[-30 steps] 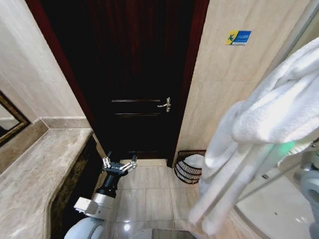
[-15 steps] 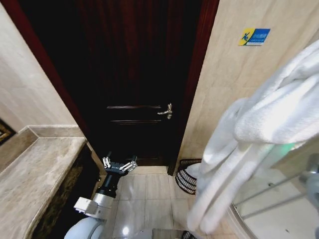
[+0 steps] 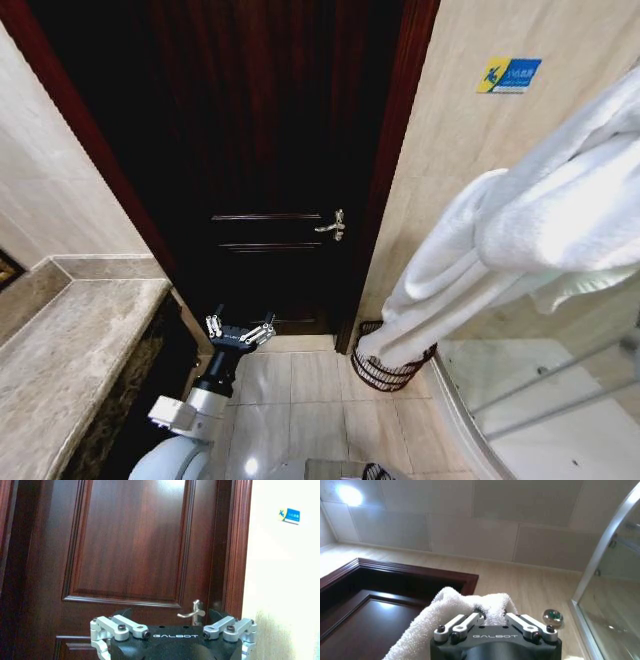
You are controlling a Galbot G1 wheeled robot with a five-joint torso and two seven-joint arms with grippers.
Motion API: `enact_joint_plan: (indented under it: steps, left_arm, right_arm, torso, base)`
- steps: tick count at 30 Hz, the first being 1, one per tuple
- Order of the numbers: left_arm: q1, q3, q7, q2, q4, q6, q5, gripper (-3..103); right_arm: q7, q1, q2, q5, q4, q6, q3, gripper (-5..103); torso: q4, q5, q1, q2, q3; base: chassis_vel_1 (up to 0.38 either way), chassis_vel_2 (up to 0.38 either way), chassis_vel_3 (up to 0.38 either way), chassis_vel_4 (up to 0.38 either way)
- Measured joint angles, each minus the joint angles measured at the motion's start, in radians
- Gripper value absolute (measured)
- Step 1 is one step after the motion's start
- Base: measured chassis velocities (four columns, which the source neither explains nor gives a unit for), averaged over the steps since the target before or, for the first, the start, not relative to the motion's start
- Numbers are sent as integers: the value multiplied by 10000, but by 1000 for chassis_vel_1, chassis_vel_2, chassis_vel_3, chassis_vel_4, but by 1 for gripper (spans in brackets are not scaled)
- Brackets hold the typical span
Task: Discard the used towel into the hamper.
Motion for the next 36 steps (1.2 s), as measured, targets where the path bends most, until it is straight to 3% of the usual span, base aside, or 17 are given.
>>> enact_joint_plan:
  steps: [12,20,36]
  left_arm:
    - [0,0,0,1,0,0,0,100]
    - [0,0,0,0,0,0,0,100]
    - [0,0,0,0,0,0,0,100]
  right_arm:
    - [-150,1016,-949,159,-1353,64,-139,10]
    - [-382,1254,-1125,343,-1923,125,-185,10]
    - [-167,3103,-2017,458,-3360,-40,-1518,10]
  torso:
    - [-2,0,1,0,1]
    - [-3,0,1,0,0]
    - [-1,-1,1,-1,1]
  base:
    - [0,0,0,0]
    - [0,0,0,0]
    - [0,0,0,0]
